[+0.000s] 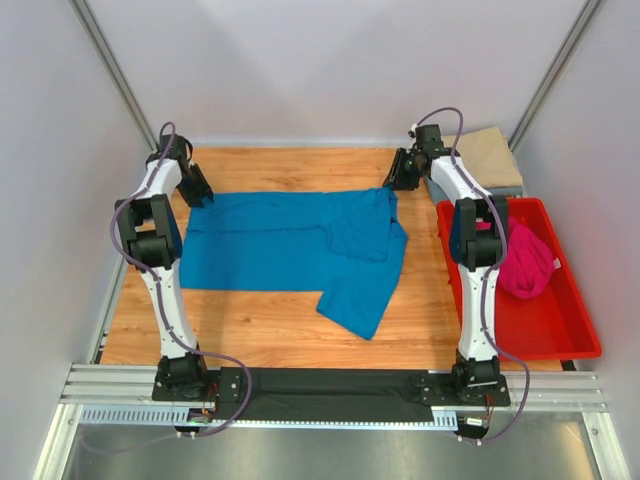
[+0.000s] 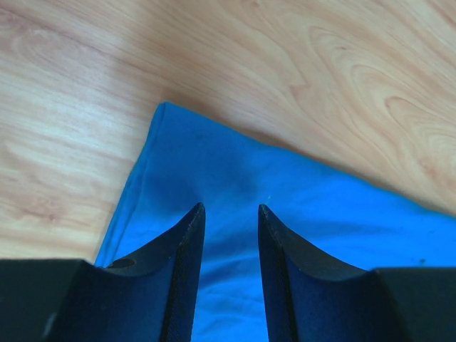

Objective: Fold and stack the t-shirts
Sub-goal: Fold the tshirt

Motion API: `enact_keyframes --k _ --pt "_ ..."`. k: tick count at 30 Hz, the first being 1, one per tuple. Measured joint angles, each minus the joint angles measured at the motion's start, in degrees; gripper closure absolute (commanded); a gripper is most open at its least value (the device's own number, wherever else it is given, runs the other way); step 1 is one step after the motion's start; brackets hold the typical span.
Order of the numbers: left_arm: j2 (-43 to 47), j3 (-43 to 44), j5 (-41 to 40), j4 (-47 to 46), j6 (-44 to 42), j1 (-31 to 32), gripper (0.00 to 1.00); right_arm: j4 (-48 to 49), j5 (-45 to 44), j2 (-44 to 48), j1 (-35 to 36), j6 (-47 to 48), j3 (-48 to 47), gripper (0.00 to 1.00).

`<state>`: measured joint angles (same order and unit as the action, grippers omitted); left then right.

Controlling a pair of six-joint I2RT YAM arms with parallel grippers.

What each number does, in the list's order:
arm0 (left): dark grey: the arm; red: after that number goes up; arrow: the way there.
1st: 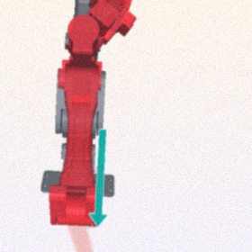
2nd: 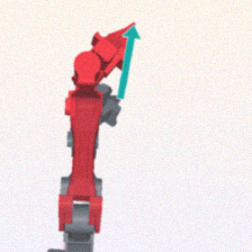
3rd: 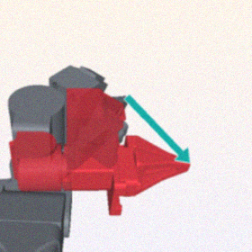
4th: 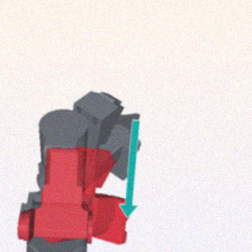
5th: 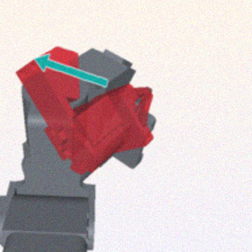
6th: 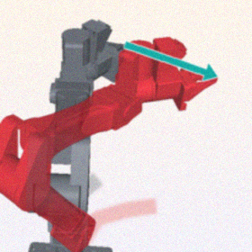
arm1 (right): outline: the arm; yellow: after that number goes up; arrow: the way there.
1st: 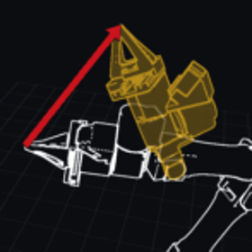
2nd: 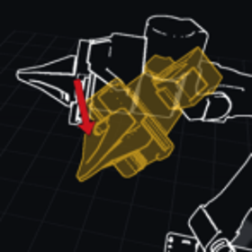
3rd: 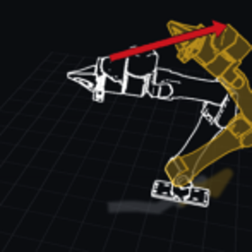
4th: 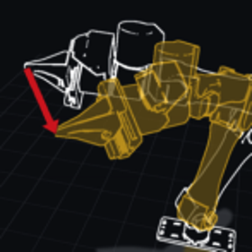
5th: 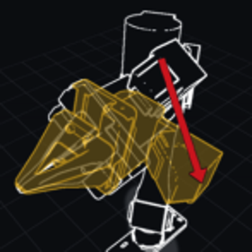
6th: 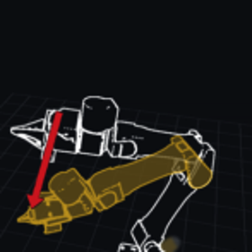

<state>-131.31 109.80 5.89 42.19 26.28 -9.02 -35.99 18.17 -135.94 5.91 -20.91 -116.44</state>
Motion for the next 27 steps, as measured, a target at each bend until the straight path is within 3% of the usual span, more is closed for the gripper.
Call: enact_keyframes --k 3,8,15,27 --pt "-1.7 0.8 -0.4 0.1 0.1 -0.2 0.57 0.5 0.2 -0.4 0.0 -0.7 -0.2 0.7" --pt "-2.1 2.1 -2.2 0.5 0.0 -0.7 0.57 2.1 0.1 -0.8 0.0 -1.9 -0.2 1.0" --pt "-5.2 7.0 -3.5 3.5 0.3 -1.7 0.57 5.1 -2.3 -0.8 -0.2 -2.8 1.5 1.0" --pt "-7.6 11.4 -3.5 6.7 0.5 -2.3 0.57 15.9 -2.5 2.0 -2.3 -7.7 13.4 1.0"
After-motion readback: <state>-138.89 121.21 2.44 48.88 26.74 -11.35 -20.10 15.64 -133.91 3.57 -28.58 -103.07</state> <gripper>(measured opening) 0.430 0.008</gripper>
